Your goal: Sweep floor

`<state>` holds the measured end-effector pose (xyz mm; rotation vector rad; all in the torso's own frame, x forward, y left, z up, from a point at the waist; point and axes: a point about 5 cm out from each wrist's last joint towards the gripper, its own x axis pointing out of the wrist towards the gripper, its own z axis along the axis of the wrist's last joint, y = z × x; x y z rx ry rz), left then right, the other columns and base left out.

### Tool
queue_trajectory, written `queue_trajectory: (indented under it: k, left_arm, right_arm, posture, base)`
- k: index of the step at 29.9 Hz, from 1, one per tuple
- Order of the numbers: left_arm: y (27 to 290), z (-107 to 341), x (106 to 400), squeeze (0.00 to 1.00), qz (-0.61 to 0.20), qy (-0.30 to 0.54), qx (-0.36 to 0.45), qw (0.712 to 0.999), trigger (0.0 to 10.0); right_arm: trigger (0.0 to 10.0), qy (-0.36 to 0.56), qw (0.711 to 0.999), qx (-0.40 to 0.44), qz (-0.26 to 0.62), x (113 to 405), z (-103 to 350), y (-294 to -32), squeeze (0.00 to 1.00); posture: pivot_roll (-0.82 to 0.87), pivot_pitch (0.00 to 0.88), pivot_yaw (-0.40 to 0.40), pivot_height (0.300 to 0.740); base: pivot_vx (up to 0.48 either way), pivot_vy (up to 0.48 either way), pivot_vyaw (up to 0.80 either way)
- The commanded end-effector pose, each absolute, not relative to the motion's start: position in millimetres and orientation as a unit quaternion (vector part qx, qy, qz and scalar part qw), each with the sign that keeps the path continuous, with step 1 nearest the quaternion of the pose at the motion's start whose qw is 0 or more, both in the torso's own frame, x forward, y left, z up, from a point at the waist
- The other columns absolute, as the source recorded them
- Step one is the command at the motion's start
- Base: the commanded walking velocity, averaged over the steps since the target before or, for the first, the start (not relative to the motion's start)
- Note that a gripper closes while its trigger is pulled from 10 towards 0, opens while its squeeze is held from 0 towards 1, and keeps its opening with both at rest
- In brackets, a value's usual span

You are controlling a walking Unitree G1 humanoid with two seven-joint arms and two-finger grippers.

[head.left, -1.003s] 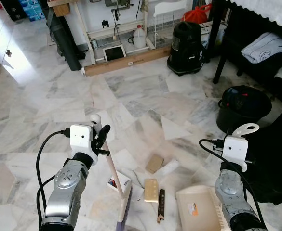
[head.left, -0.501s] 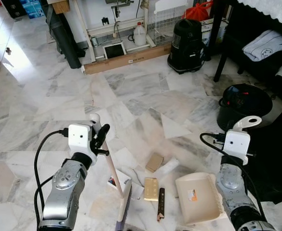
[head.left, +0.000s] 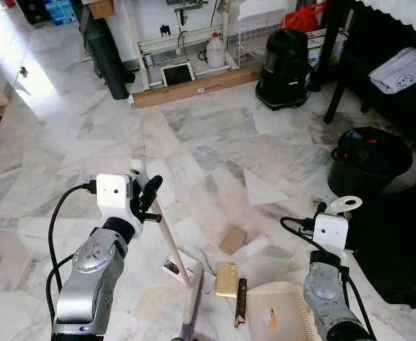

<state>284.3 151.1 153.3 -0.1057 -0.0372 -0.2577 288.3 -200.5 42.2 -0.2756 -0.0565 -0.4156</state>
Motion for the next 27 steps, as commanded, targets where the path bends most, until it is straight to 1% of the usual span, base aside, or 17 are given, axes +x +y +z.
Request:
queue_trajectory:
  k: [1, 5, 7, 13, 18, 22, 27]
  left_arm:
    - [146.8, 159.3, 286.3, 0.00, -0.137, -0.024, -0.055, 0.989, 10.0]
    - [145.8, 157.9, 289.1, 0.00, -0.136, -0.021, -0.063, 0.988, 10.0]
    - [144.8, 159.1, 291.9, 0.00, -0.139, -0.020, -0.064, 0.988, 10.0]
    - [148.2, 160.5, 291.0, 0.00, -0.136, -0.018, -0.062, 0.989, 10.0]
    - [150.3, 159.4, 288.5, 0.00, -0.138, -0.012, -0.062, 0.988, 10.0]
    - [150.2, 158.6, 288.6, 0.00, -0.144, 0.001, -0.080, 0.986, 10.0]
    - [152.1, 153.9, 286.4, 0.00, -0.145, 0.021, -0.091, 0.985, 10.0]
  right_arm:
    - [10.0, -0.015, 0.969, -0.144, -0.198, 286.7, 37.3, -199.0, 0.00]
    - [10.0, -0.027, 0.965, -0.153, -0.211, 287.8, 42.7, -208.7, 0.00]
    - [10.0, -0.035, 0.960, -0.159, -0.228, 286.7, 46.0, -218.5, 0.00]
    - [10.0, -0.035, 0.946, -0.185, -0.264, 282.6, 45.6, -227.5, 0.00]
    - [10.0, -0.032, 0.943, -0.187, -0.272, 282.0, 44.5, -227.2, 0.00]
    - [10.0, -0.017, 0.947, -0.190, -0.258, 281.7, 38.4, -218.8, 0.00]
    - [10.0, -0.013, 0.947, -0.192, -0.259, 280.3, 35.8, -215.3, 0.00]
  posture:
    - [0.09, 0.116, 0.133, 0.740]
    - [0.08, 0.110, 0.134, 0.740]
    - [0.09, 0.112, 0.135, 0.740]
    - [0.10, 0.115, 0.141, 0.740]
    - [0.11, 0.119, 0.146, 0.740]
    - [0.13, 0.123, 0.147, 0.740]
    - [0.13, 0.127, 0.149, 0.740]
  base:
    - [0.000, 0.000, 0.00]
    - [0.000, 0.000, 0.00]
    - [0.000, 0.000, 0.00]
    - [0.000, 0.000, 0.00]
    - [0.000, 0.000, 0.00]
    - [0.000, 0.000, 0.00]
    - [0.000, 0.000, 0.00]
